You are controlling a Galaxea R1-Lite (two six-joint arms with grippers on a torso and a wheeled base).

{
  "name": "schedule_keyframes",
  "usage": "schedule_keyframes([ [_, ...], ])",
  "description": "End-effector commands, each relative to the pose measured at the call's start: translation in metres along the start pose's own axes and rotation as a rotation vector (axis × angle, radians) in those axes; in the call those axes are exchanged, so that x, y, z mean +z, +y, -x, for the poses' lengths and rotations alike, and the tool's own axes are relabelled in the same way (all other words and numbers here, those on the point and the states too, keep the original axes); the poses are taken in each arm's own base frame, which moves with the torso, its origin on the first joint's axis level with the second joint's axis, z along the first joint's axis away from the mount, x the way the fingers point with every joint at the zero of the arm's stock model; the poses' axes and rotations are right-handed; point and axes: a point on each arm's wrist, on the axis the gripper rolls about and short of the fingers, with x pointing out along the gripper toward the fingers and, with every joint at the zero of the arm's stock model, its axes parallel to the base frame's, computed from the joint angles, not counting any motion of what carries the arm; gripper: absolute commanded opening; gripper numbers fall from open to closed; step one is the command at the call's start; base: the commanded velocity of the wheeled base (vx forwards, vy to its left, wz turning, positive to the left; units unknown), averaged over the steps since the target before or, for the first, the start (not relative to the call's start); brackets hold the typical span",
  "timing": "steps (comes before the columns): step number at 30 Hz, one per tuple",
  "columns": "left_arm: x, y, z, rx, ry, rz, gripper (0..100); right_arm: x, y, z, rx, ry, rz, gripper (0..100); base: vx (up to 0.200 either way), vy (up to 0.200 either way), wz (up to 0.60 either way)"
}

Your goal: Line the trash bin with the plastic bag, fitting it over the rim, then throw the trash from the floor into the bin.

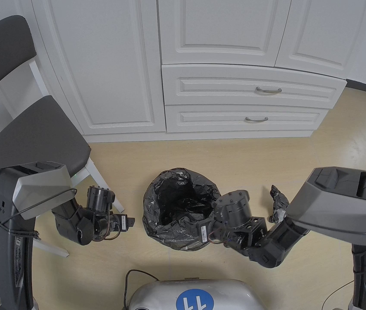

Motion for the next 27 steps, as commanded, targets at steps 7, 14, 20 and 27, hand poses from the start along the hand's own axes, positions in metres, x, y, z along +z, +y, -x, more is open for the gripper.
schedule_keyframes([
  [7,-0.009,0.006,0.045,0.045,-0.114,0.010,100,-0.040,0.043,-0.038,-0.014,0.035,0.371,100,0.000,0.000,0.00],
  [14,-0.010,0.007,0.047,0.045,-0.133,0.014,100,-0.052,0.032,-0.023,-0.053,0.097,0.497,100,0.000,0.000,0.00],
  [20,-0.009,0.007,0.049,0.073,-0.143,0.016,100,-0.037,0.029,-0.019,-0.052,0.054,0.459,100,0.000,0.000,0.00],
  [27,-0.002,0.008,0.061,0.073,-0.170,0.022,100,0.029,0.014,0.007,-0.091,-0.158,0.312,100,0.000,0.000,0.00],
])
